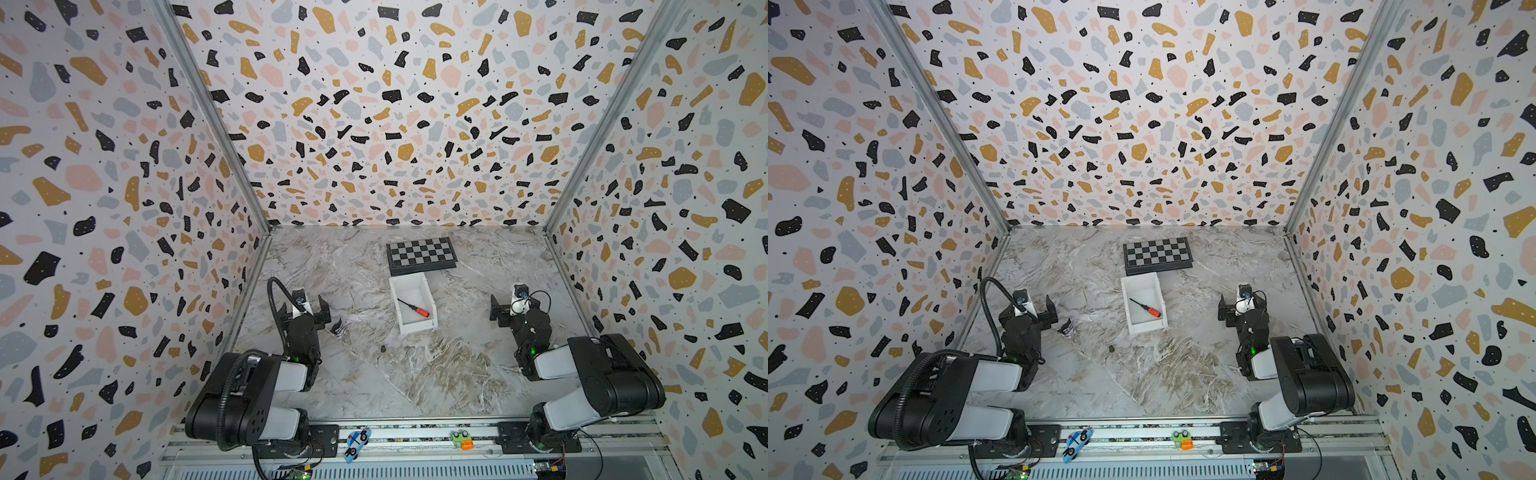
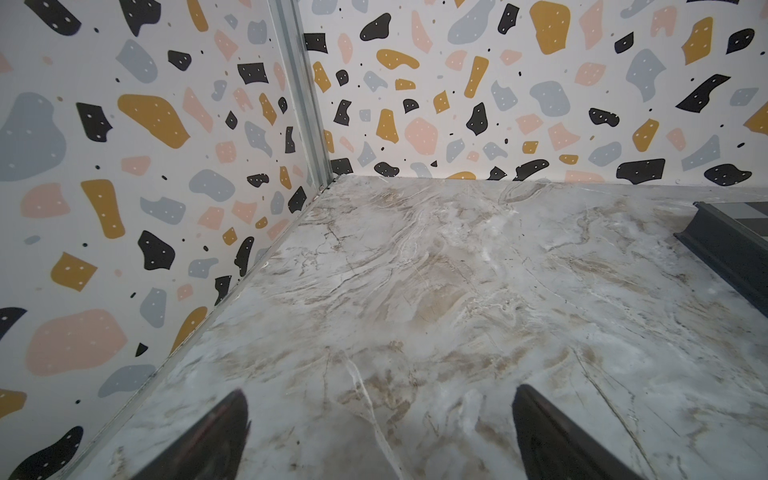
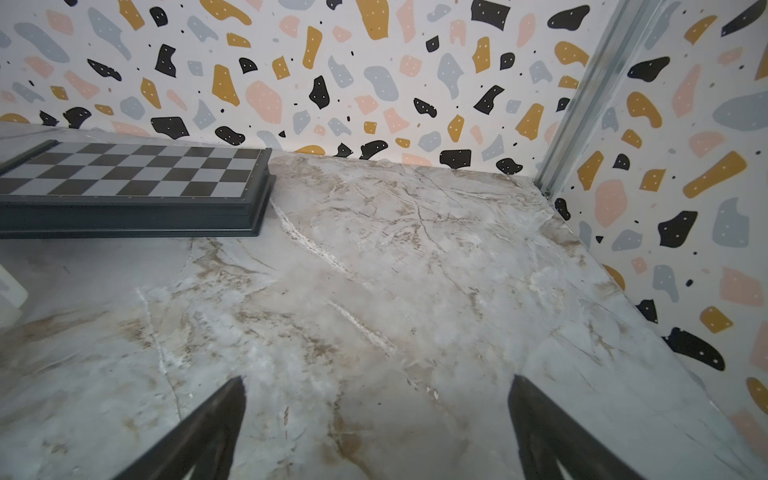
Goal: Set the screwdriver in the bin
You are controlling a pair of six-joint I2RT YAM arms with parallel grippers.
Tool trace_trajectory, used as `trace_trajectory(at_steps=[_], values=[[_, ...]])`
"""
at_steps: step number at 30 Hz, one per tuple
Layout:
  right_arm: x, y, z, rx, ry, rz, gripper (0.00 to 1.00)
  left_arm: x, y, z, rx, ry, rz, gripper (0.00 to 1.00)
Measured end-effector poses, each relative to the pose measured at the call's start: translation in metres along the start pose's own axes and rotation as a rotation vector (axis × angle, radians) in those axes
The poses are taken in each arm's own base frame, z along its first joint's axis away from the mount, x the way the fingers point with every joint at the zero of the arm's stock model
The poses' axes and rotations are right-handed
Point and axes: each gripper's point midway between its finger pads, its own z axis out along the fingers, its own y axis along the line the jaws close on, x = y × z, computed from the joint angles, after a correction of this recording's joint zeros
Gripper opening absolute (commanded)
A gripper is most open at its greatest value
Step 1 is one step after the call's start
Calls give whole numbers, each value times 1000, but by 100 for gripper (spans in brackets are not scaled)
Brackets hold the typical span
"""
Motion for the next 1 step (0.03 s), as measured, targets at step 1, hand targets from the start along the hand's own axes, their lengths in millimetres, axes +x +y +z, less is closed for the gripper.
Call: trace_trajectory(at_steps=[1], values=[[0,-1,0,-1,-1,1,99,0,0,0,0,0,0,100]])
